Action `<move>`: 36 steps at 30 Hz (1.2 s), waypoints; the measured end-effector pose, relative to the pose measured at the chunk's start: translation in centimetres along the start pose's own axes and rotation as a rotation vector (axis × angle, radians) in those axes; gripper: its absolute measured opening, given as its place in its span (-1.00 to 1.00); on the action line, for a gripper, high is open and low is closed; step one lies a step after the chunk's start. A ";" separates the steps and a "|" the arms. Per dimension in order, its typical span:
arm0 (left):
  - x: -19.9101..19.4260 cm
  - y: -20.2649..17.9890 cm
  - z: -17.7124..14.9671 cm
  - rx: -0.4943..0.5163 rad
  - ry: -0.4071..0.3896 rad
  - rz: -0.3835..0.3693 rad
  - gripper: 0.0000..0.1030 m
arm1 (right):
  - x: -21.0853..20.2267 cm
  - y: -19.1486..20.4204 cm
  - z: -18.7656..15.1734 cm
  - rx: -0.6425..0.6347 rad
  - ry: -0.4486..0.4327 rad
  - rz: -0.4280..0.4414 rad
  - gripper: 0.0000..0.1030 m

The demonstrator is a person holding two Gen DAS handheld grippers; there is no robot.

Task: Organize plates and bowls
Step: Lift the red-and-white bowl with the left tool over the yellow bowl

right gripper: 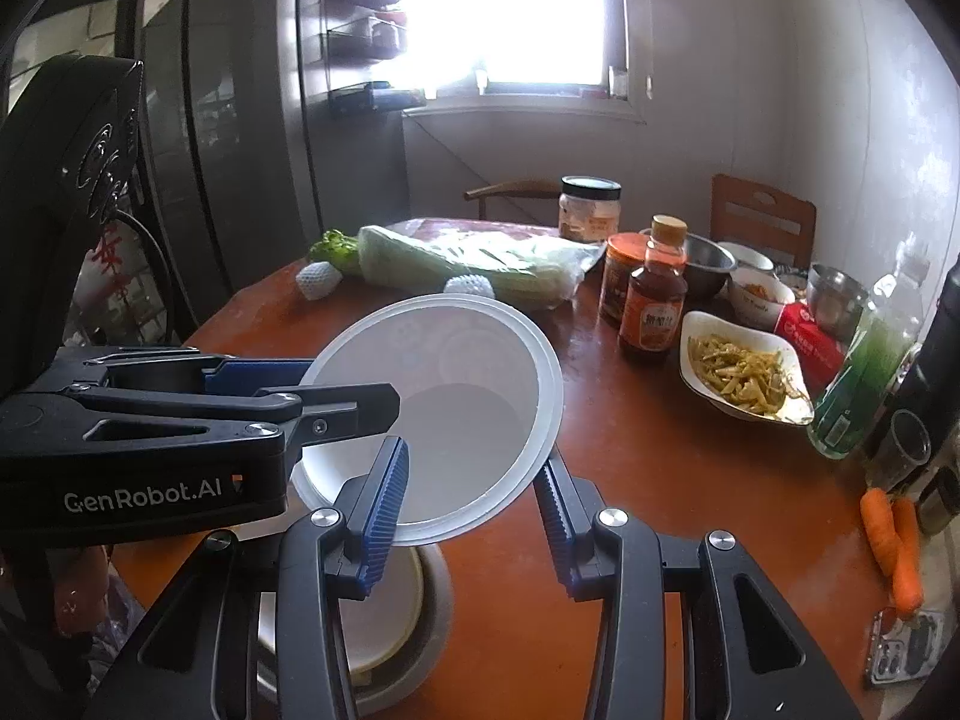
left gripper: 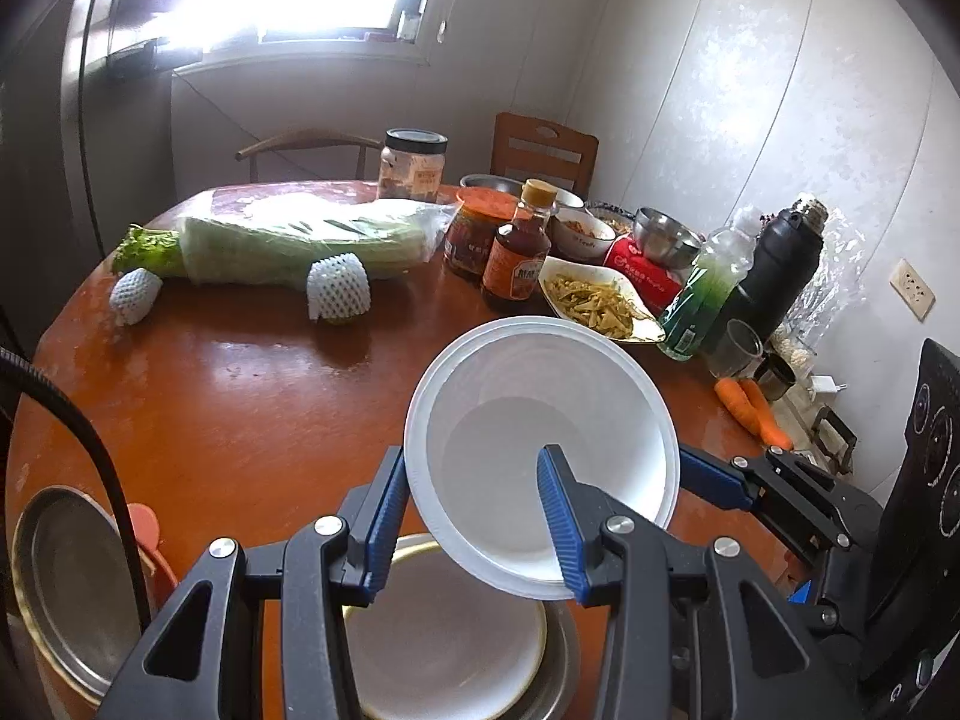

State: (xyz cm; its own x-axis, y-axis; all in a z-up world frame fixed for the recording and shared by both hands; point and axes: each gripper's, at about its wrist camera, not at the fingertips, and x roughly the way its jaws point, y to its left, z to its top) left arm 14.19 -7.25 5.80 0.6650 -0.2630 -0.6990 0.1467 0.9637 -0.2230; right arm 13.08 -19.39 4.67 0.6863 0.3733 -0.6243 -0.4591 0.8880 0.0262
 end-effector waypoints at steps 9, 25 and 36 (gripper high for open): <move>-2.9 0.7 -1.7 0.004 -0.037 0.014 -0.14 | -1.8 2.7 -0.6 -0.025 -0.030 0.006 -0.14; -5.0 2.2 -4.3 -0.007 -0.061 0.033 -0.14 | -2.7 5.5 -2.2 -0.057 -0.038 0.022 -0.14; -4.4 2.3 -5.8 0.003 -0.044 0.044 -0.14 | -2.1 5.7 -3.8 -0.046 -0.021 0.038 -0.14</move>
State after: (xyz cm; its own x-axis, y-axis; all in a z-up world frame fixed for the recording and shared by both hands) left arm 7.36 -4.13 4.44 0.7027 -0.2179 -0.6773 0.1184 0.9745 -0.1907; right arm 6.85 -16.10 3.15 0.6796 0.4121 -0.6069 -0.5099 0.8601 0.0130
